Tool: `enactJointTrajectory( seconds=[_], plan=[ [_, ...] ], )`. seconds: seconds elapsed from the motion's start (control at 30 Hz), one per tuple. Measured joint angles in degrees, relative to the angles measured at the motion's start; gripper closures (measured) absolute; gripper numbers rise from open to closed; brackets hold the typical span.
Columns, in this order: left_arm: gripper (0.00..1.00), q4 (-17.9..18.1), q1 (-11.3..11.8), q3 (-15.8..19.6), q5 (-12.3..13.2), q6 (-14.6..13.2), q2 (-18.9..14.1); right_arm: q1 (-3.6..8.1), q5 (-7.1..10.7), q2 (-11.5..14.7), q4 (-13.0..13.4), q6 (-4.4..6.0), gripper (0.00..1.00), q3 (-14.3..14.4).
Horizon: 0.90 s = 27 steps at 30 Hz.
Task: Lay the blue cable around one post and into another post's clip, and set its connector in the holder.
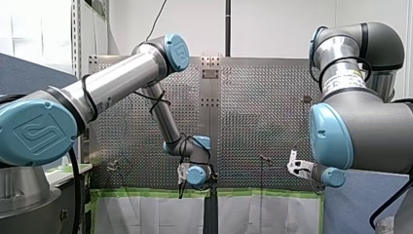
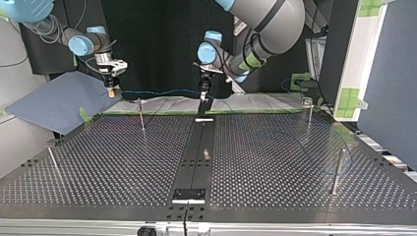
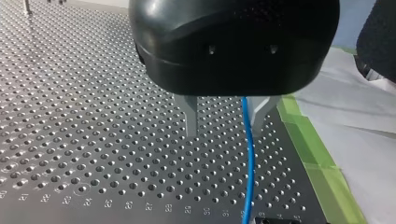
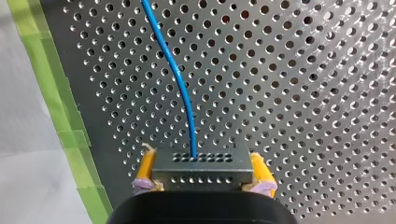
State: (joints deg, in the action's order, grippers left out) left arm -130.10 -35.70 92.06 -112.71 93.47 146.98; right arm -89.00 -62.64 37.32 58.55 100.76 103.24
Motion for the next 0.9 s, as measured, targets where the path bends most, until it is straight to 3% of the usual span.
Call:
enactJointTrajectory(
  seconds=[0.07, 0.1, 0.17, 0.27, 0.4, 0.57, 0.9],
  plan=[
    [0.64, -0.1, 0.0, 0.0, 0.0, -0.2, 0.0, 0.0, -0.07, 0.0, 0.0, 0.01, 1.0, 0.0],
    [0.64, -0.1, 0.0, 0.0, 0.0, -0.2, 0.0, 0.0, -0.09, 0.0, 0.0, 0.02, 1.0, 0.0],
    [0.78, -0.1, 0.0, 0.0, 0.0, -0.3, 0.0, 0.0, -0.1, 0.0, 0.0, 0.02, 1.0, 0.0],
    [0.87, -0.2, 0.0, 0.0, 0.0, -0.3, 0.0, 0.0, -0.11, 0.0, 0.0, 0.01, 1.0, 0.0],
    [0.89, -0.2, 0.0, 0.0, 0.0, -0.3, 0.0, 0.0, -0.12, 0.0, 0.0, 0.02, 1.0, 0.0],
    [1.0, -0.2, 0.0, 0.0, 0.0, -0.1, 0.0, 0.0, -0.12, 0.0, 0.0, 0.03, 1.0, 0.0],
    [1.0, 0.5, -0.3, -0.1, 2.2, 1.4, 0.0, 0.38, -0.61, 0.0, 0.0, -0.02, 1.0, 0.0]
  ],
)
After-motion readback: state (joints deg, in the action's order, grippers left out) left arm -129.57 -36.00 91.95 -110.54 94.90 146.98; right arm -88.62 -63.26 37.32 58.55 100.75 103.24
